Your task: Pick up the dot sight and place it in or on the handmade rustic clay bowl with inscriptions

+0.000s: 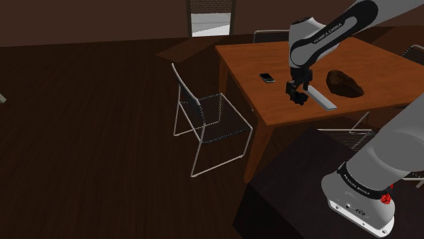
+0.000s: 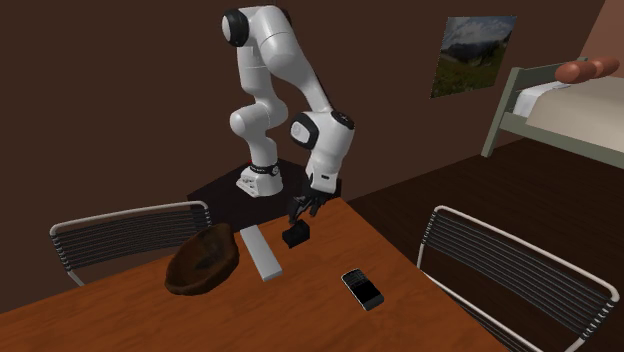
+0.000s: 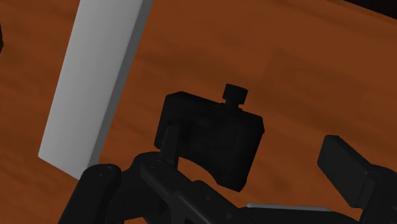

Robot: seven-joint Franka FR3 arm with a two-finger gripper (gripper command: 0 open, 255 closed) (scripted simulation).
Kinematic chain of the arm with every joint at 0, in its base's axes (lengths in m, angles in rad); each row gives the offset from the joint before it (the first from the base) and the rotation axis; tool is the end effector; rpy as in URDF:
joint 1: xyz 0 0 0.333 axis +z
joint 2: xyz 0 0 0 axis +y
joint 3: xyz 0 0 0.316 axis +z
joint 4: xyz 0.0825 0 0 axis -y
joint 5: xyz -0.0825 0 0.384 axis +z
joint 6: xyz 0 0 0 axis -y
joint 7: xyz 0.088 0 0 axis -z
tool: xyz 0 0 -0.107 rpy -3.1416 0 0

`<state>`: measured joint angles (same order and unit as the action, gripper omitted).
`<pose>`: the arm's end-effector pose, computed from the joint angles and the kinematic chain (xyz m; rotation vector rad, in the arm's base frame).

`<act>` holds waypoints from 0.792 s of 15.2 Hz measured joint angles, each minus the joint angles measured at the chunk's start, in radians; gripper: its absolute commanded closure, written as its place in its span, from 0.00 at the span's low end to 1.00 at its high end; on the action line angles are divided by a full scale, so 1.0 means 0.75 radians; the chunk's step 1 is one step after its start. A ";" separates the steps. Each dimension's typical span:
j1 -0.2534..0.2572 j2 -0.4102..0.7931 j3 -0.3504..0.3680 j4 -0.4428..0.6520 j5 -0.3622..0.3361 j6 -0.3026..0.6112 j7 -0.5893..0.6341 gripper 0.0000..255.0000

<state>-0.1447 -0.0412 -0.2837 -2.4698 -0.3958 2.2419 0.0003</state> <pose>0.4060 -0.1972 0.2948 2.8849 -0.2173 -0.3468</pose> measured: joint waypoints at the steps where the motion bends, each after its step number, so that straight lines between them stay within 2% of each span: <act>1: -0.001 0.006 -0.002 -0.001 -0.001 0.007 -0.001 0.00; 6: -0.003 0.011 -0.004 -0.002 -0.002 0.016 -0.001 0.00; 7: -0.003 0.011 -0.004 -0.002 -0.002 0.016 -0.001 1.00; 12: -0.003 0.011 -0.004 -0.003 -0.002 0.016 -0.001 1.00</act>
<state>-0.1472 -0.0326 -0.2864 -2.4717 -0.3976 2.2536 -0.0007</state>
